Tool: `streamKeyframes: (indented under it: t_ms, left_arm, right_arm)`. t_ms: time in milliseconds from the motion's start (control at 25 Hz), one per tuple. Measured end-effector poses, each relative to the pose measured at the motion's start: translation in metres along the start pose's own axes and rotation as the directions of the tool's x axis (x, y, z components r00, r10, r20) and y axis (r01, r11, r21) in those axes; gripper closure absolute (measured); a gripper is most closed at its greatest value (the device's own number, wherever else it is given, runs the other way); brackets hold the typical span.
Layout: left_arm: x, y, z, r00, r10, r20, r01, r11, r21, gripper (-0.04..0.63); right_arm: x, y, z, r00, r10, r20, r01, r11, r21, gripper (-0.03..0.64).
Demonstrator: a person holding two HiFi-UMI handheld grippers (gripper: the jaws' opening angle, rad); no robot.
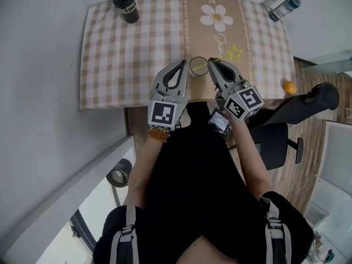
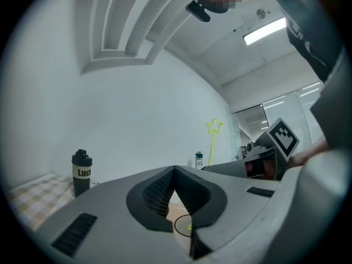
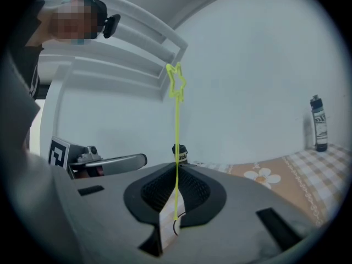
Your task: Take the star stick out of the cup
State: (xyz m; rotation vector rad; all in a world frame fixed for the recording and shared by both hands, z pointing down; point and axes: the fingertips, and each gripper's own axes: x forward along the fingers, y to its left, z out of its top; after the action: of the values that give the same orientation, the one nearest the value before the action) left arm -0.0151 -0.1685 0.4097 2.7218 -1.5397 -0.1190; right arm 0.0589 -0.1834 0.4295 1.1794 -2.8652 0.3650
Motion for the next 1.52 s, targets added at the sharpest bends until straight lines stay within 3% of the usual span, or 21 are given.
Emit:
streamKeyframes:
  t_ms: [960, 1280, 1520]
  left_arm:
    - [-0.005, -0.006, -0.008, 1.0, 0.011, -0.016, -0.011, 1.0, 0.006, 0.595]
    - [-0.002, -0.002, 0.005, 0.998, 0.056, -0.016, -0.055, 0.997, 0.048, 0.595]
    - [0.0, -0.001, -0.004, 0.997, 0.078, -0.024, -0.077, 0.996, 0.047, 0.597]
  right_arm:
    - [-0.015, 0.008, 0.002, 0.999, -0.033, 0.039, 0.037, 0.993, -0.11, 0.604]
    - [-0.013, 0.013, 0.01, 0.99, -0.139, 0.029, 0.142, 0.966, -0.217, 0.604]
    - [-0.015, 0.008, 0.011, 0.969, -0.239, 0.062, 0.246, 0.946, -0.21, 0.606]
